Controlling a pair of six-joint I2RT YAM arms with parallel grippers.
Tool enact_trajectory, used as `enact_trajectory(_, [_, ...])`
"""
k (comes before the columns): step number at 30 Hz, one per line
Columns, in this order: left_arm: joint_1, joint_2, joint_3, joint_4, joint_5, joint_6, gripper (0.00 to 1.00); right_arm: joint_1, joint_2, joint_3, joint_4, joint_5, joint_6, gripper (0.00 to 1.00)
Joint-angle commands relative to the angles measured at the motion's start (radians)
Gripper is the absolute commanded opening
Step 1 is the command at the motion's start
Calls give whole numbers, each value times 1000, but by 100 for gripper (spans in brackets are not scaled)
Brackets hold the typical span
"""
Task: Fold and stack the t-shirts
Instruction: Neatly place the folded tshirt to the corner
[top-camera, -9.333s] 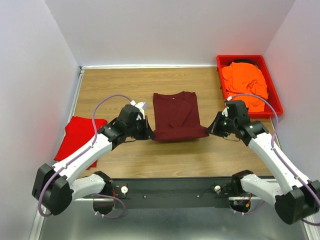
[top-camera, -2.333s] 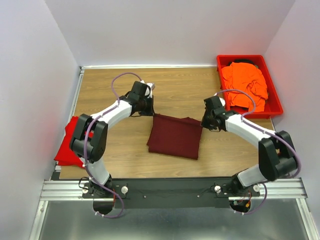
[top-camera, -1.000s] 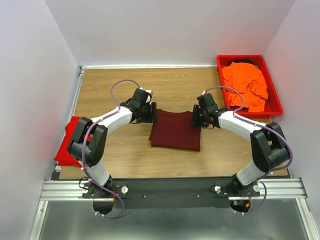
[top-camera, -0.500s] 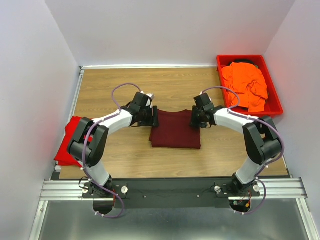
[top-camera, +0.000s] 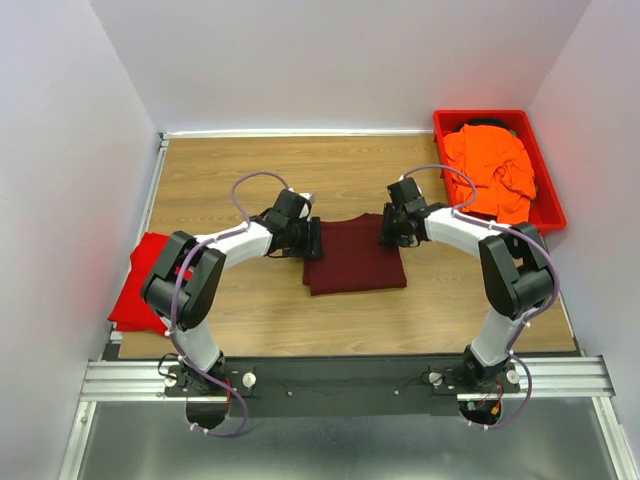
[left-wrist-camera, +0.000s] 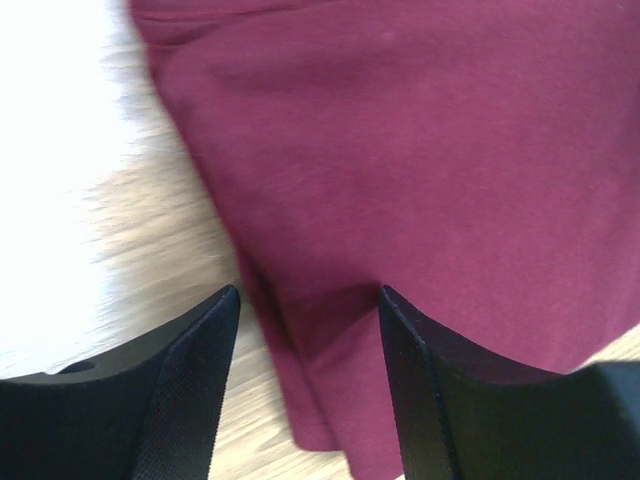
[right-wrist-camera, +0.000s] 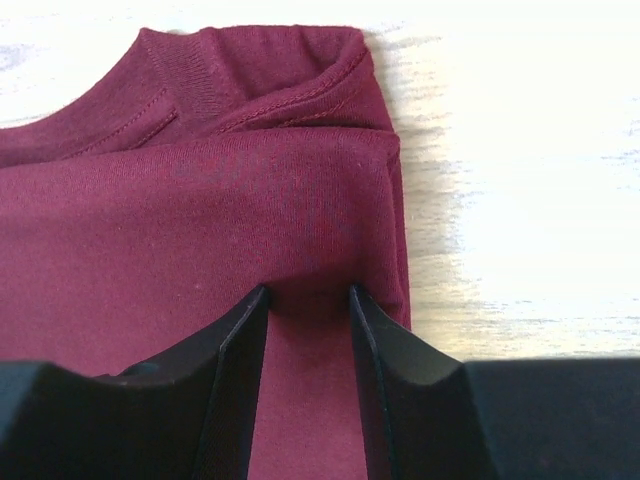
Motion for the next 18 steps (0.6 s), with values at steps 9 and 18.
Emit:
enact_trajectory(9, [-57,47,17,17,23,-119,15,-8,14,27,14,-22,-10,44])
enact_trajectory(18, [-54,16,175,-179,-178,-240,0,-8,-134,-5,12,-47,21,52])
